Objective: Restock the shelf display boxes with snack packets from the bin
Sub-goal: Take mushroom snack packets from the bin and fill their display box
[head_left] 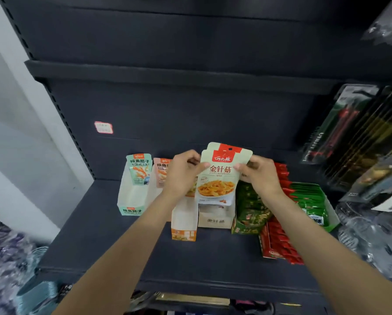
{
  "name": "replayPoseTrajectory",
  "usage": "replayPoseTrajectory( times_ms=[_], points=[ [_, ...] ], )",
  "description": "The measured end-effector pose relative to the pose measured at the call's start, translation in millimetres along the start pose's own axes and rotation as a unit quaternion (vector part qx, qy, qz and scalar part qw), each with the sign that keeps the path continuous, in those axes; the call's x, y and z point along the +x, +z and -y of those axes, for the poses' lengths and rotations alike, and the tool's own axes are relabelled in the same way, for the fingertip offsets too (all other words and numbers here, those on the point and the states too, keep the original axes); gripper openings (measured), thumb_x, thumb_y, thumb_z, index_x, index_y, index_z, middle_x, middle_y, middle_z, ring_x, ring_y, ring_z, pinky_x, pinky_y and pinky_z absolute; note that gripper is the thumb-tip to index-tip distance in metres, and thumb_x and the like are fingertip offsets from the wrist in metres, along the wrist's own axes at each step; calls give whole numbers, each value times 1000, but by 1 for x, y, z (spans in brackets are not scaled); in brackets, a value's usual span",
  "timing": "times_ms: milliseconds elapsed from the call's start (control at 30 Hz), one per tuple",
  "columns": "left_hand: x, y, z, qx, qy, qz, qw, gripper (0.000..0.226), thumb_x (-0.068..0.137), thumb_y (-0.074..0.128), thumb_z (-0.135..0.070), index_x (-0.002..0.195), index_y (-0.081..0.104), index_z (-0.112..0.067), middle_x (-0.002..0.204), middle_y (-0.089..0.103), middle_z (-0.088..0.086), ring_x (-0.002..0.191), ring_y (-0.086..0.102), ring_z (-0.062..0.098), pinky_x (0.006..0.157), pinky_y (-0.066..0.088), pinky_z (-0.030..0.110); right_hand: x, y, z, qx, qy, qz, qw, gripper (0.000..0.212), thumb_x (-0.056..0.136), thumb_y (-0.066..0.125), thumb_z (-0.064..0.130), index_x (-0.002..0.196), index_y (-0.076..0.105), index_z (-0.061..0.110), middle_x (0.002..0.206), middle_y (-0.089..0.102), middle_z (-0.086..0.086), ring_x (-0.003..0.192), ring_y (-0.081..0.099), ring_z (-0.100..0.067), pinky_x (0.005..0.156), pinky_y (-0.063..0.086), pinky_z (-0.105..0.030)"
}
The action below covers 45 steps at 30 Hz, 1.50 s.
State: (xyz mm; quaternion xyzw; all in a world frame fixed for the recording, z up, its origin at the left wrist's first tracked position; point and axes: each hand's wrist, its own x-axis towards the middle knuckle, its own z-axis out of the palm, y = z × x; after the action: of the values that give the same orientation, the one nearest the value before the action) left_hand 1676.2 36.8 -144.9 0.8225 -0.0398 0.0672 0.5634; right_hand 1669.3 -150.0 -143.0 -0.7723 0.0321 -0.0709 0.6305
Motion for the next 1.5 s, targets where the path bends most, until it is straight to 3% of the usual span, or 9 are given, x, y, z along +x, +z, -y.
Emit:
replayPoseTrajectory(
  times_ms=[133,267,500,667,800,900,1033,1300,1500],
  points=[
    [16,11,10,22,0,8,1000,17,84,68,-18,71,58,-23,88,70,1,87,67,20,73,57,40,16,-4,-11,-28,2,-12,1000,20,85,65,3,104,70,10,99,70,-2,89,67,-11,72,57,-23],
    [27,16,15,26,-1,19,999,7,89,62,-10,92,68,-9,95,70,5,88,66,16,78,58,34,30,-8,-20,-57,1,-10,998,21,87,64,3,106,70,7,102,70,-5,94,67,-16,76,56,-26],
    [38,23,25,77,2,1,997,9,88,62,-11,95,69,-11,94,70,0,87,65,13,81,57,36,43,-6,-30,-73,-11,-9,997,21,87,62,0,104,71,7,101,70,-1,97,67,-18,81,57,-34],
    [35,22,32,96,11,20,995,8,88,63,-13,95,64,-10,101,68,2,92,62,10,76,51,19,43,-7,-36,-170,-91,-9,981,19,86,65,8,104,72,10,105,71,0,97,64,-11,86,53,-29],
    [37,21,37,168,12,43,985,16,89,62,-19,103,64,-12,96,64,-4,85,57,5,63,39,6,44,-1,-40,-259,-86,12,962,22,86,67,11,107,68,11,97,71,-1,90,65,-11,76,50,-19],
    [43,21,33,171,49,32,984,23,91,58,-11,113,58,-16,92,59,-6,83,56,6,69,46,12,47,3,-41,-301,-82,10,950,19,87,65,13,106,61,15,93,71,-2,86,65,-14,73,51,-26],
    [53,28,37,253,74,62,963,16,92,56,-14,106,62,-16,102,62,1,90,61,16,80,54,31,52,4,-42,-327,-104,8,939,10,89,62,11,96,67,17,97,69,2,88,62,-9,75,50,-23],
    [55,32,51,298,70,89,948,21,93,56,-16,112,64,-16,110,62,4,95,61,18,83,53,34,61,6,-42,-354,-73,48,931,13,88,63,10,97,71,14,100,68,2,87,57,-5,71,40,-12],
    [53,32,54,300,89,82,946,21,93,56,-16,112,64,-16,109,60,4,94,61,18,81,53,32,60,12,-41,-404,-41,60,912,15,90,62,17,103,69,19,104,69,2,96,62,-11,74,48,-26]
  ],
)
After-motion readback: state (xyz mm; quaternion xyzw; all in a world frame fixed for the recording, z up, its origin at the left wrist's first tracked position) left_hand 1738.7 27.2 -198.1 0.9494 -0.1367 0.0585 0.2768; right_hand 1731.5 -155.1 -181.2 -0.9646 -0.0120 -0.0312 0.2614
